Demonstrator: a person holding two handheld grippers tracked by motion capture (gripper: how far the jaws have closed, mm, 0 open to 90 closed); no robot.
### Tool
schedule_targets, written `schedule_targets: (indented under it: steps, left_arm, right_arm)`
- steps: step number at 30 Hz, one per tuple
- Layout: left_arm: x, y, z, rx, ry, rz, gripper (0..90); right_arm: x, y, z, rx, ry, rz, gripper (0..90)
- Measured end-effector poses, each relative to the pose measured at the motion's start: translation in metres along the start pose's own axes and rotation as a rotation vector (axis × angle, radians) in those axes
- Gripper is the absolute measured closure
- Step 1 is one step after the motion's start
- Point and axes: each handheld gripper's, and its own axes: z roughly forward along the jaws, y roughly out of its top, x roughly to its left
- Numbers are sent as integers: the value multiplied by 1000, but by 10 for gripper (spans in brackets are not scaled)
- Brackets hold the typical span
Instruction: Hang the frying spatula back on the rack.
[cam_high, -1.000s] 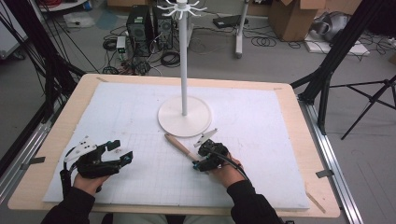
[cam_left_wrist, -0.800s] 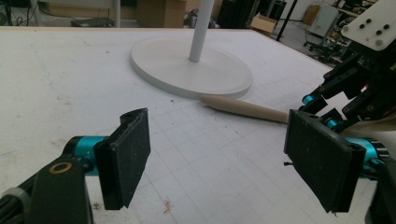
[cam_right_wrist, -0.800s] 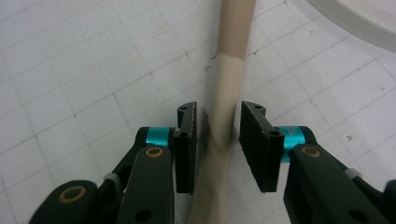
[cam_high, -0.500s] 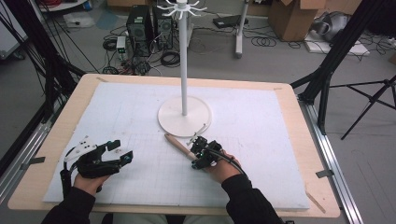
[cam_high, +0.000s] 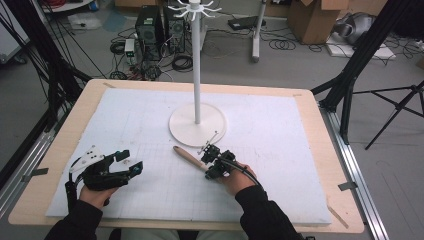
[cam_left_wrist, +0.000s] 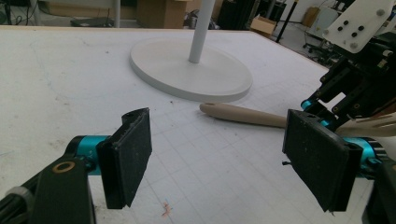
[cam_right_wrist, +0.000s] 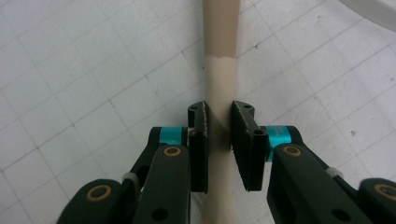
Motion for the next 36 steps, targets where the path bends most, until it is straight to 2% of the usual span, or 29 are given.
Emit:
schedule_targets:
  steps: [6,9,20,23,28,32,36]
  left_arm:
    - [0,0,0,-3,2,-2,245]
    - [1,0,-1,-1,3,2,245]
    - [3,0,-2,-5,7,-8,247]
    - [3,1,-2,-6,7,-5,248]
    - [2,1,-3,-11,5,-5,249]
    - [0,3,-3,-21,2,-6,249]
    - [-2,7,-6,-49,-2,-15,249]
  right_arm:
    - [3,-1,0,-10,-21,-3,778]
    - [3,-5,0,-38,-17,18,779]
    - [-1,-15,-4,-121,15,27,781]
    - [1,-17,-9,-154,36,42,781]
    - [0,-20,-21,-240,75,64,780]
    - [-1,-22,-30,-300,85,84,778]
    - [-2,-25,-41,-390,85,75,777]
